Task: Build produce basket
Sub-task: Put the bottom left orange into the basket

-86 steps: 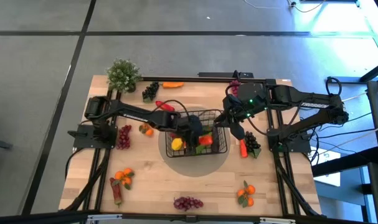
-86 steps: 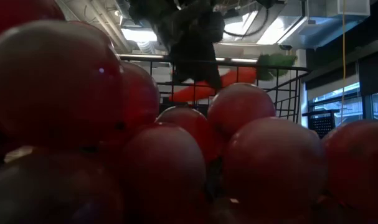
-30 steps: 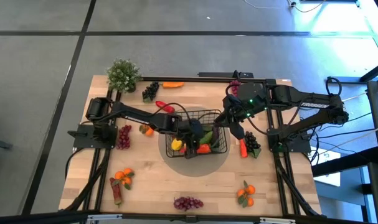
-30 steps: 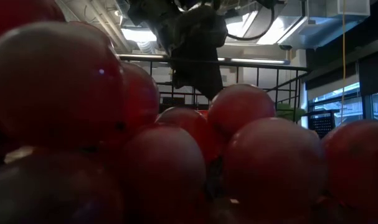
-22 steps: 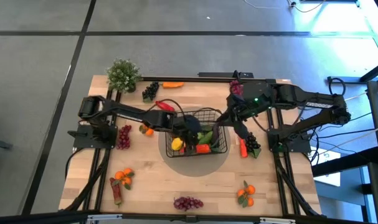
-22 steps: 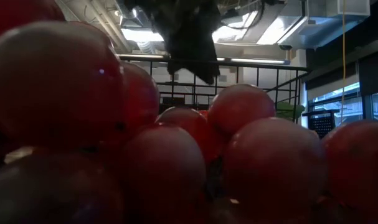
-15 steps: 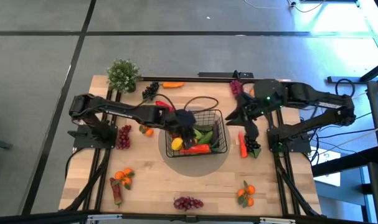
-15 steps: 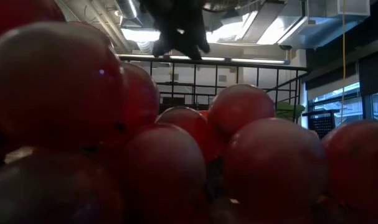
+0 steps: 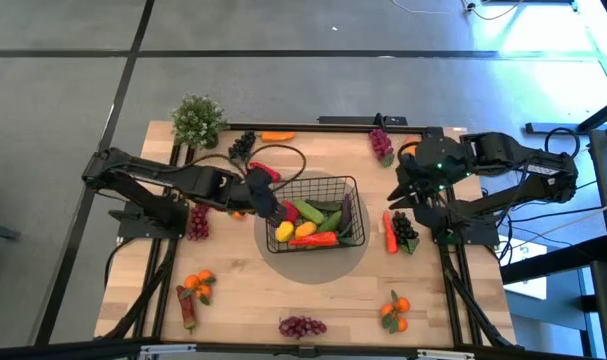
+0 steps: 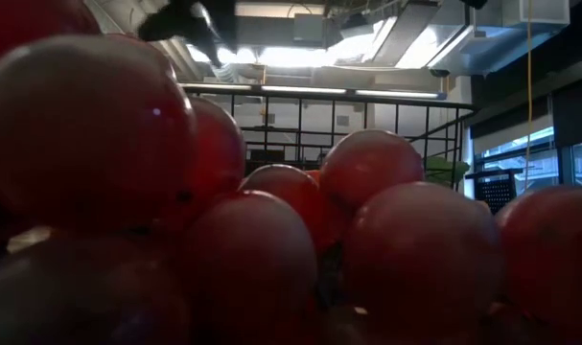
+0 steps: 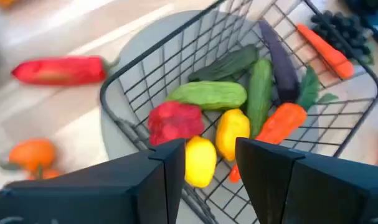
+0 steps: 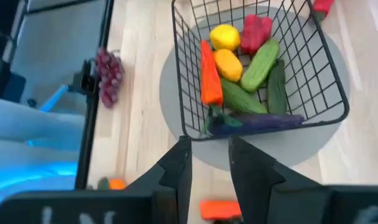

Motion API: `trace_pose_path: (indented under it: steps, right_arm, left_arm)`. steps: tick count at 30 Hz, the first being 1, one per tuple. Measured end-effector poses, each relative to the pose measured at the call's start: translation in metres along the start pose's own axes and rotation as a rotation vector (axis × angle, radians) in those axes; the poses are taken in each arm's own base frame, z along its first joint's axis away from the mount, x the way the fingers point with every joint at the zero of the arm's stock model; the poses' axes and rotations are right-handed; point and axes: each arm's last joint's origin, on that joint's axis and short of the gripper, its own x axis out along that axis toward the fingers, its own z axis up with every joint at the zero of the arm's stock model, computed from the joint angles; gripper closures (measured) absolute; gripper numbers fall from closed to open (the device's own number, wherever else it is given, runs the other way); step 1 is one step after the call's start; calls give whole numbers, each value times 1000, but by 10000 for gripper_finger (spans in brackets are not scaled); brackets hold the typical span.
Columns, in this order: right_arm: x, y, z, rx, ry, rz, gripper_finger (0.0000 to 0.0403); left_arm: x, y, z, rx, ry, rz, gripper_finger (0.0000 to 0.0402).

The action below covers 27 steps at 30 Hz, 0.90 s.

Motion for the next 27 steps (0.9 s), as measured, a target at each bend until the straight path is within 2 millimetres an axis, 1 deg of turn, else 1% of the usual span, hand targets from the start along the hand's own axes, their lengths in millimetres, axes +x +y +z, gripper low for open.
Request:
trace_pose_path:
  steps: [4, 7, 12, 16, 21, 25, 27]
  right_arm:
    - [-4, -1, -7, -36, -9, -21, 308]
    - [-3, -3, -17, -36, 6, -26, 308]
    - [-4, -4, -28, -11, 10, -27, 308]
    - [-3, -5, -33, 20, 2, -26, 308]
    - [-2, -5, -30, 56, -22, -22, 308]
    - [-1, -4, -25, 109, -68, -13, 308]
    - [-1, -4, -22, 122, -96, -6, 308]
  left_arm:
    - [-9, 10, -14, -90, 53, 119, 276]
    - [-14, 13, -25, -182, 85, 172, 274]
    - [-23, 11, -43, -310, 155, 194, 275]
    - [-34, 12, -60, -364, 241, 250, 274]
    - [-45, 18, -75, -391, 270, 347, 276]
    - [-54, 27, -82, -392, 258, 445, 277]
    - [-61, 31, -84, -377, 273, 466, 277]
